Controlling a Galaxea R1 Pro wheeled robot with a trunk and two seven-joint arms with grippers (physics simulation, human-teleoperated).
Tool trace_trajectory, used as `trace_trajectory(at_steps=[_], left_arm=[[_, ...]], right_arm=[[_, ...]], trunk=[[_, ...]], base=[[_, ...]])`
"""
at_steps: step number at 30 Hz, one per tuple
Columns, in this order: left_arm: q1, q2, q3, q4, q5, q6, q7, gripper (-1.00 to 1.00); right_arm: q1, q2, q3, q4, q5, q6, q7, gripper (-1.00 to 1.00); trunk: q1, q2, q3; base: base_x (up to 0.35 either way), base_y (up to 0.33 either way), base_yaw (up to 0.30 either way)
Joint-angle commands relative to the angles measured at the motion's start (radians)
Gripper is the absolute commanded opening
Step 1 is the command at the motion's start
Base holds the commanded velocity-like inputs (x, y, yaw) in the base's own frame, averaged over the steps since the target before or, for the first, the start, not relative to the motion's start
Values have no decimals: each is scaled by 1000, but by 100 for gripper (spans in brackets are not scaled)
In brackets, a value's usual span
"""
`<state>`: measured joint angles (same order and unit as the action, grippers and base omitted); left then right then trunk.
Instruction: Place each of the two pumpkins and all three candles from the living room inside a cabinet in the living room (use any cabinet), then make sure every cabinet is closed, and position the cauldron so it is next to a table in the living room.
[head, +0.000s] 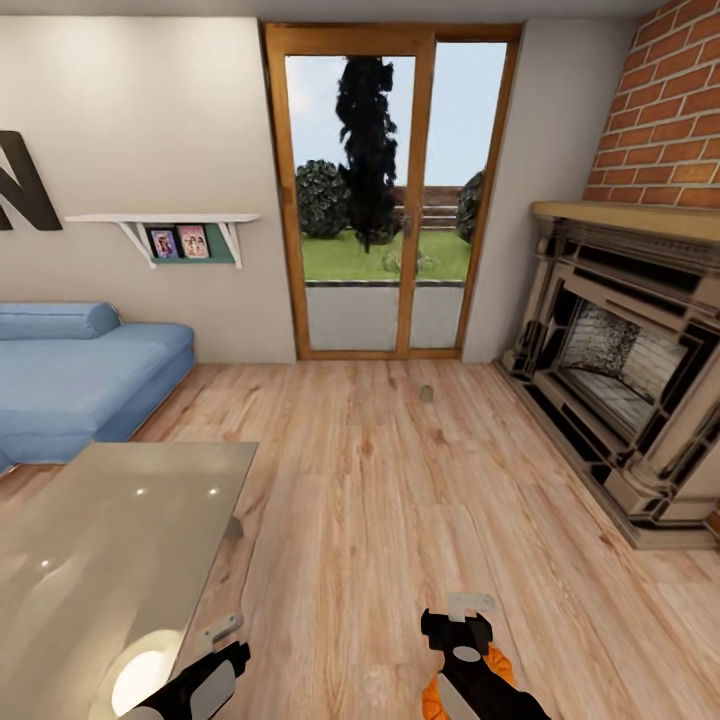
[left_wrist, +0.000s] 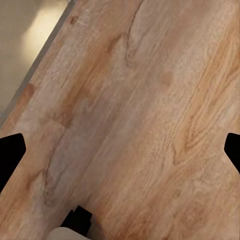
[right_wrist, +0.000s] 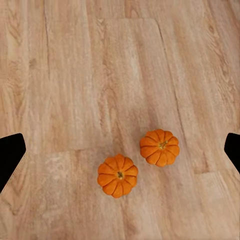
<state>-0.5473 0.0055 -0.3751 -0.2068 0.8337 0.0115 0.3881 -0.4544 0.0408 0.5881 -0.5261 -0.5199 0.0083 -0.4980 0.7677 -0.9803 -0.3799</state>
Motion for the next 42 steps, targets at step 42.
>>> trace_trajectory(at_steps=[42], left_arm=[[3, 1, -8, -2, 7, 1, 6, 100]], right_arm=[[-1, -1, 8, -1, -8, 1, -8, 100]], trunk=[[0, -1, -1]], base=[[154, 76, -41]])
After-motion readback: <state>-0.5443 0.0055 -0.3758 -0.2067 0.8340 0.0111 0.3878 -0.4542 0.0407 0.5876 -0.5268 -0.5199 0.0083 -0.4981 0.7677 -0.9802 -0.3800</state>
